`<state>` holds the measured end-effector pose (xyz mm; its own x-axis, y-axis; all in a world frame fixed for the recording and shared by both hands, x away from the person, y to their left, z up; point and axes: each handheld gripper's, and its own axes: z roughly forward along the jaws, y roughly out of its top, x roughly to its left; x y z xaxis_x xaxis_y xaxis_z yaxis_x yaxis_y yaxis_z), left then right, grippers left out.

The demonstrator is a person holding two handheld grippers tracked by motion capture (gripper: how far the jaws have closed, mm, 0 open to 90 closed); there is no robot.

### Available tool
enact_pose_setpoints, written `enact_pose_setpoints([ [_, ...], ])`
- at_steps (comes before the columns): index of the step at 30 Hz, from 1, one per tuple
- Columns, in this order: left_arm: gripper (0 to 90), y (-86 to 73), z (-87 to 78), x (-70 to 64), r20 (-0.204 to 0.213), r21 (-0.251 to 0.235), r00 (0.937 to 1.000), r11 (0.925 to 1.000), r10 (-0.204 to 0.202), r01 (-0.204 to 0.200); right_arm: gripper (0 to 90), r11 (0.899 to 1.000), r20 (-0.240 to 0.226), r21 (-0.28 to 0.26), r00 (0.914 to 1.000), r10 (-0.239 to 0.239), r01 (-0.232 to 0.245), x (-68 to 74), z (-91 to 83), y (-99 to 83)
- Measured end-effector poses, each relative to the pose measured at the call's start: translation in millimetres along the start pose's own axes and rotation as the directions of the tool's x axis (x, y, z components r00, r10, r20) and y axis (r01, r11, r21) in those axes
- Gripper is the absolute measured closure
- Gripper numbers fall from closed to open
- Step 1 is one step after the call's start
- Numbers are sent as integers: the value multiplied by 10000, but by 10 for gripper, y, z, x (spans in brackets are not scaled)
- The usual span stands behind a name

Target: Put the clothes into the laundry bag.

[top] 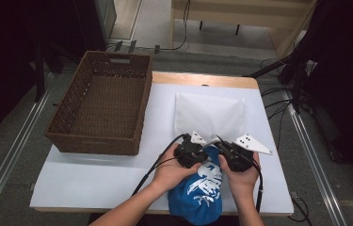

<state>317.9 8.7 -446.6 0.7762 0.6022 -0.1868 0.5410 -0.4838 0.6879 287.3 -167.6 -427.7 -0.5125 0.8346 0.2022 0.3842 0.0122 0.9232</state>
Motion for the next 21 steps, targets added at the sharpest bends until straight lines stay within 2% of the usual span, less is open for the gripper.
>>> enact_pose_setpoints([
  [4,890,27,-87,70,-237,-572,9987,9974,-452,438,900,10000,26,-2,10000,-27,27,13,3,-2],
  [5,890,36,-123,85,-614,-785,9971,9961,-450,401,900,10000,46,-1,10000,-48,48,14,-3,0],
  [8,893,55,-180,86,-1221,-1217,9915,9921,-458,309,900,10000,60,-39,10000,12,-12,21,-16,8],
  [10,893,65,-218,95,-1895,-1507,9812,9886,-357,69,900,10000,95,-39,10000,-31,31,26,-12,9],
  [11,892,65,-223,107,-2250,-1618,9737,9868,-364,-5,900,10000,101,2,9999,-94,94,28,0,1],
  [12,892,60,-205,132,-2437,-1655,9690,9862,-404,-5,900,10000,101,2,9999,-94,94,28,0,1],
  [13,880,47,-153,182,-2345,-1405,9707,9899,-519,190,900,9999,153,83,9998,-128,127,37,21,-15],
  [14,880,33,-110,215,-2134,-1102,9755,9934,-536,305,900,9999,153,83,9998,-128,127,37,21,-15],
  [15,853,0,-48,245,-1800,-649,9827,9974,-434,321,900,9999,166,111,9998,-82,80,43,27,-19],
  [16,803,-24,-31,244,-1677,-590,9853,9980,-316,219,900,9998,188,161,9998,-85,82,47,34,-24],
  [17,770,-61,-39,233,-1483,-780,9888,9969,-167,51,900,9998,196,167,9997,-109,106,46,37,-27],
  [19,640,-76,-101,218,-1039,-1131,9940,9934,-333,215,900,9997,189,205,9997,-136,132,34,41,-32],
  [21,522,-60,-181,198,-703,-1282,9971,9915,-307,215,900,9996,248,265,9997,5,-12,10,51,-43],
])
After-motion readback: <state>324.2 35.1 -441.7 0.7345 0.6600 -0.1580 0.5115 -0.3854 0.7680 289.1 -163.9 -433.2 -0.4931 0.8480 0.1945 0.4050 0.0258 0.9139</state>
